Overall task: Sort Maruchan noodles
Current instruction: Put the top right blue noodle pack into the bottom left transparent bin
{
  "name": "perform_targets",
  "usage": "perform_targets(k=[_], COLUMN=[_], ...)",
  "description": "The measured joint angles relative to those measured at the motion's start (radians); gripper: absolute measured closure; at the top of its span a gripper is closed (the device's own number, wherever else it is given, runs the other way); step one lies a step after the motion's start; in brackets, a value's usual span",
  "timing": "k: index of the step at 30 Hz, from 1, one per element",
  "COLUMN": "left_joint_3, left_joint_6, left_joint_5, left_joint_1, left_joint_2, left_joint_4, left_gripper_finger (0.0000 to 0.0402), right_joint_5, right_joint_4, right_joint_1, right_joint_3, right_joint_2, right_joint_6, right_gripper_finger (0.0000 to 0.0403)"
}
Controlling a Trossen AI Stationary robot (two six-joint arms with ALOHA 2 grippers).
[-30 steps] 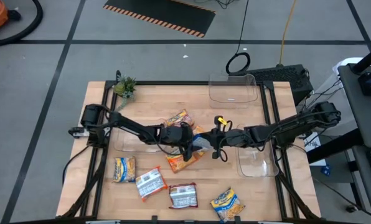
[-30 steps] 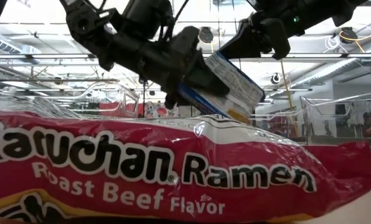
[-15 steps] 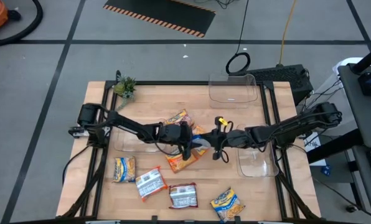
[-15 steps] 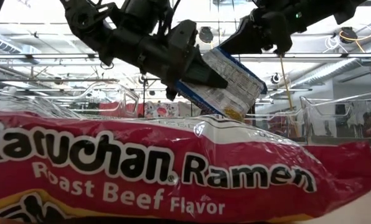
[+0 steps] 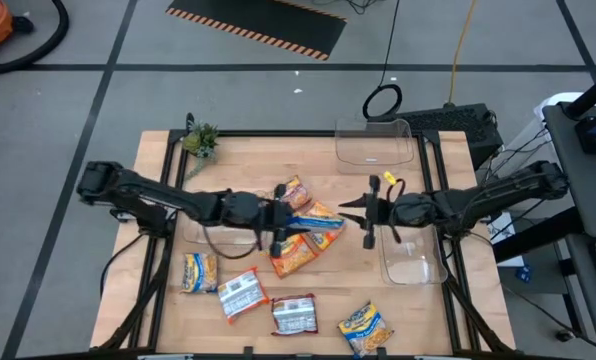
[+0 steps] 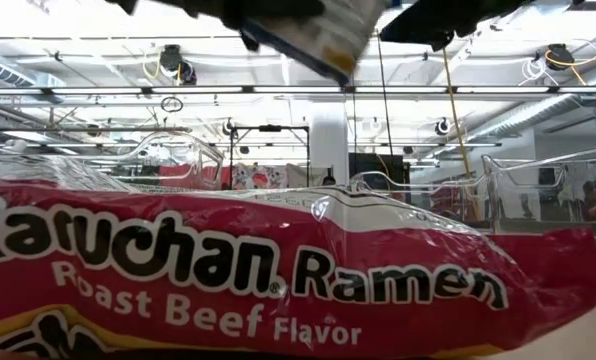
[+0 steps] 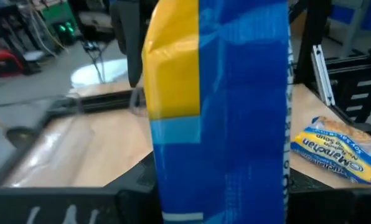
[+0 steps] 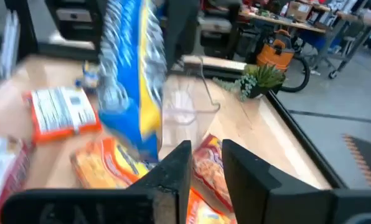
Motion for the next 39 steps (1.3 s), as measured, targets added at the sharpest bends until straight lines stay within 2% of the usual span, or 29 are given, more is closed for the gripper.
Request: perform_targets(k=[9, 11, 15, 17, 20, 24, 30, 34, 39], left_joint_3=[0.0, 0.0, 0.0, 0.0, 0.0, 0.0, 0.0, 0.0, 0.0], left_joint_6=[0.062, 0.063, 0.055, 0.043, 0.045, 0.121, 0.303, 0.419, 0.47], left_joint_5=[-0.207, -0.27, -0.401, -0.462, -0.526, -0.536, -0.538, -0.538, -0.529], left_joint_1=[-0.117, -0.153, -0.225, -0.258, -0.309, -0.364, -0.419, -0.432, -0.432], left_joint_2=[-0.178, -0.209, -0.27, -0.296, -0.333, -0.364, -0.391, -0.404, -0.424], left_joint_4=[-0.201, -0.259, -0.349, -0.373, -0.392, -0.406, -0.531, -0.571, -0.621], left_gripper_finger=[0.026, 0.026, 0.026, 0.026, 0.0259, 0.0259, 0.0259, 0.0259, 0.0259], right_joint_5=[-0.002, -0.052, -0.245, -0.27, -0.251, -0.234, -0.236, -0.235, -0.235], right_joint_4=[-0.037, -0.053, -0.05, -0.044, -0.022, 0.002, 0.06, 0.059, 0.068], right_joint_1=[0.021, 0.026, 0.027, 0.037, 0.051, 0.052, 0.052, 0.058, 0.067], right_joint_3=[0.0, 0.0, 0.0, 0.0, 0.0, 0.0, 0.0, 0.0, 0.0], right_joint_2=[-0.02, -0.014, 0.001, 0.013, 0.039, 0.086, 0.16, 0.192, 0.209], right_joint_6=[0.132, 0.159, 0.22, 0.241, 0.25, 0.258, 0.286, 0.298, 0.329], right_gripper_finger=[0.0309, 0.0312, 0.0324, 0.0332, 0.0344, 0.0357, 0.0366, 0.0367, 0.0367])
